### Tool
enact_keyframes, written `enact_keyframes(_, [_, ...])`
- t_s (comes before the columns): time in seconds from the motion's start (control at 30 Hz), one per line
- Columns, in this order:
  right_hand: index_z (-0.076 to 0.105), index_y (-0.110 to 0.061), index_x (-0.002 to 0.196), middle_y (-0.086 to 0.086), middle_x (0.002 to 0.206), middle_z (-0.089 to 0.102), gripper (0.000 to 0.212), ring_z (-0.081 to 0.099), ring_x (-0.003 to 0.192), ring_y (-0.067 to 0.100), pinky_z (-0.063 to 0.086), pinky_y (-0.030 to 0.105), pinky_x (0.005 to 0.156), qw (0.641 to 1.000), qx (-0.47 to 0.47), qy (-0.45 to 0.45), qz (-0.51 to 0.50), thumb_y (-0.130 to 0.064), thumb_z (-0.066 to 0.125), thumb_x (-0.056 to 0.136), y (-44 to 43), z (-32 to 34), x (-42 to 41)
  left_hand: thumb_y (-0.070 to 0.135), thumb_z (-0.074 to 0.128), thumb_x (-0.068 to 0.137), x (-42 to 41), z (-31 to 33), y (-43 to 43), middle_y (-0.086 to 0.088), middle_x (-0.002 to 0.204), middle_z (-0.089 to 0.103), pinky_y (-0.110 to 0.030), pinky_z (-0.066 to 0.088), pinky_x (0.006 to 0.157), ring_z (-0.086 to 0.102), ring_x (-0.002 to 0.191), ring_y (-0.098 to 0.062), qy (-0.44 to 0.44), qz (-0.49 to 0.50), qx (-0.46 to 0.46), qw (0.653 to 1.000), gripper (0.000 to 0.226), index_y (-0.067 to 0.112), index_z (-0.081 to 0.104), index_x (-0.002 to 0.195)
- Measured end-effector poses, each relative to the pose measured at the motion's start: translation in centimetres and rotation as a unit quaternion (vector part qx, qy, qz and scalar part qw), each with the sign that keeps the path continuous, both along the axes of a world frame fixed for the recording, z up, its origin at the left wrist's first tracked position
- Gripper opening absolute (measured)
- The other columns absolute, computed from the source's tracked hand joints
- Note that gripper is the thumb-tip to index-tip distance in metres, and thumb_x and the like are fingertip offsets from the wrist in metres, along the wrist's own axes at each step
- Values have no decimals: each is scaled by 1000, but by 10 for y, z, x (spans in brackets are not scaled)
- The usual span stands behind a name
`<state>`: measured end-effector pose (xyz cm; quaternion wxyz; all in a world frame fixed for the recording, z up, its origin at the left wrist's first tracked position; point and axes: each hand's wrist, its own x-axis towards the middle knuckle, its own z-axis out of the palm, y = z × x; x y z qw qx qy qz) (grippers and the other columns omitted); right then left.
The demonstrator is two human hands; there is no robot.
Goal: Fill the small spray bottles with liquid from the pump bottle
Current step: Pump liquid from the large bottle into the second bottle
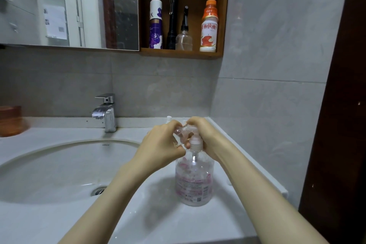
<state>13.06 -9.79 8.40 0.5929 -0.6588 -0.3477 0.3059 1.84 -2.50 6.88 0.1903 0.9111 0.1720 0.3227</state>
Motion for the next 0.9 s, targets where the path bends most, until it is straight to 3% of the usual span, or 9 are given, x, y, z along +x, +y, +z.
enact_keyframes(0.07, [51, -9, 64, 4, 50, 51, 37, 45, 40, 17, 37, 28, 54, 1000, 6, 11, 0, -23, 32, 92, 0, -1, 1, 11, 63, 68, -1, 0, 1, 12, 90, 61, -39, 52, 77, 64, 82, -16, -4, 0, -5, 1000, 44, 16, 57, 111])
enact_keyframes(0.4, [51, -2, 82, 11, 65, 49, 21, 46, 44, 19, 37, 28, 52, 1000, 24, 2, 16, -8, 32, 89, 2, 4, 3, 11, 64, 69, -1, 2, 0, 20, 76, 51, -37, 51, 77, 59, 77, -12, -21, 10, 12, 1000, 45, 17, 58, 113])
enact_keyframes(0.53, [49, -2, 84, 13, 68, 49, 19, 45, 51, 20, 40, 25, 49, 999, 28, -11, -17, 0, 33, 93, 6, 2, 5, 9, 65, 68, -1, -3, 0, 15, 73, 51, -38, 51, 76, 60, 79, -17, -17, 9, 19, 1000, 46, 16, 59, 113])
enact_keyframes(0.67, [48, -11, 74, 7, 71, 50, 22, 49, 59, 17, 44, 29, 57, 996, 46, -51, -50, -3, 39, 93, 9, -6, 9, 9, 65, 67, 0, -5, 1, 13, 81, 54, -37, 51, 76, 62, 81, -15, -13, 5, 16, 1000, 48, 16, 59, 114])
enact_keyframes(0.8, [52, -5, 80, 10, 64, 54, 22, 48, 44, 15, 37, 21, 45, 999, 10, -39, -25, -10, 33, 88, 2, -7, 3, 9, 64, 68, 1, -5, -1, 13, 84, 57, -36, 52, 75, 63, 79, -13, -11, 0, -3, 1000, 46, 17, 59, 112])
enact_keyframes(0.9, [53, -8, 71, 9, 61, 53, 28, 46, 42, 15, 37, 25, 49, 1000, 14, -20, -13, -17, 33, 87, -1, -8, 0, 11, 63, 67, 0, -2, 0, 13, 87, 61, -36, 52, 74, 63, 77, -13, -5, -4, -16, 1000, 44, 18, 59, 110])
